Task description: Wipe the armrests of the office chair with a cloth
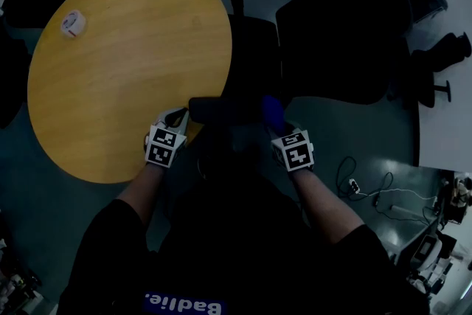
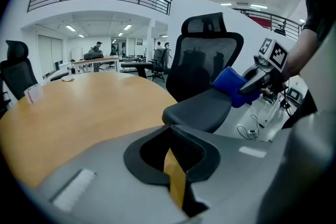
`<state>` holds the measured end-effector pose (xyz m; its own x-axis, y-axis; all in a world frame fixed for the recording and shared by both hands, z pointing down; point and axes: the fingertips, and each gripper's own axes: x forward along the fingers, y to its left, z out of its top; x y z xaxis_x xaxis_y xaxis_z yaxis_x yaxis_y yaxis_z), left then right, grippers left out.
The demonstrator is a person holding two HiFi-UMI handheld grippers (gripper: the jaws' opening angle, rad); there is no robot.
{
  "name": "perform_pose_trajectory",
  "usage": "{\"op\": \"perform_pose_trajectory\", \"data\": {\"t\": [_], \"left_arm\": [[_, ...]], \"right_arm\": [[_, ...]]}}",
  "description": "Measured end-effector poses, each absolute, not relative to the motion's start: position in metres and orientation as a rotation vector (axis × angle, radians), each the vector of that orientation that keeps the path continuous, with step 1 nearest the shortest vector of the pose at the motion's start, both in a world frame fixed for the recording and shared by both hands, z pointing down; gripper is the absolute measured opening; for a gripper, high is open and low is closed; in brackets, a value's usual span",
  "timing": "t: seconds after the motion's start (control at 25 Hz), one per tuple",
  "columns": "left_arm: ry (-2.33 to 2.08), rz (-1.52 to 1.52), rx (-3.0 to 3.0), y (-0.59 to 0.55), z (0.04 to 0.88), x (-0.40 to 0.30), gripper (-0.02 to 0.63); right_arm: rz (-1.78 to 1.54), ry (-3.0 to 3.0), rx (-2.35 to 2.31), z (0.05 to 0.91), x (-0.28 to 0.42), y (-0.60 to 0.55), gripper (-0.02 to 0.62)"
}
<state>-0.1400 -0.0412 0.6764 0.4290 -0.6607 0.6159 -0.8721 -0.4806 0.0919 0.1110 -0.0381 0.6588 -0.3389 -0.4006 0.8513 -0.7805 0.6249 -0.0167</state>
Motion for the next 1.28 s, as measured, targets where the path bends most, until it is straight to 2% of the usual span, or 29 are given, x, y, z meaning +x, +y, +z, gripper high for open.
{"op": "perform_pose_trajectory", "data": {"t": [0.44, 0.88, 1.28], "left_arm": [[-1.319, 0.686, 2.275, -0.040, 0.679, -0.139, 0.011], [-1.303, 0.644, 2.280, -0.033, 0.674, -0.128, 0.011], [-1.297, 0.600, 2.268, -0.021, 0.679, -0.131, 0.012]], "right_arm": [[0.463, -1.973, 0.795, 0.652, 0.077, -0.014, 0.095], [0.452, -2.052, 0.460, 0.647, -0.022, 0.023, 0.095], [0.571, -2.113, 0.282, 0.644, -0.095, 0.034, 0.095]]}}
